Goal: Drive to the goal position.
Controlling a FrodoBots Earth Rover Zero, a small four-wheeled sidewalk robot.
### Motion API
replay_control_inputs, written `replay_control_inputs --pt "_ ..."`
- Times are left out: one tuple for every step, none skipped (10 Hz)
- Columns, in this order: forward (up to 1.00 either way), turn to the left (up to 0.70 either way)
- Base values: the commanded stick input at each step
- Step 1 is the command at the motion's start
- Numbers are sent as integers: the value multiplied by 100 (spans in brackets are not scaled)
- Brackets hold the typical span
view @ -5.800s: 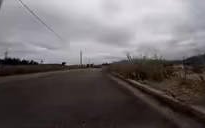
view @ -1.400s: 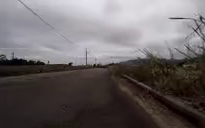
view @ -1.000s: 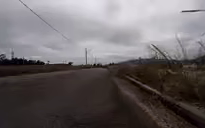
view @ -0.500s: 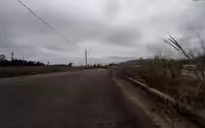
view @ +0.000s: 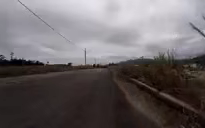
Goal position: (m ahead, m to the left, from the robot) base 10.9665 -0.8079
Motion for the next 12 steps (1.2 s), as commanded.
replay_control_inputs --pt "70 0" --pt "70 0" --pt "70 0" --pt "70 0" --pt "70 0" --pt "70 0" --pt "70 0" --pt "70 0" --pt "70 0" --pt "70 0" --pt "70 0" --pt "70 0"
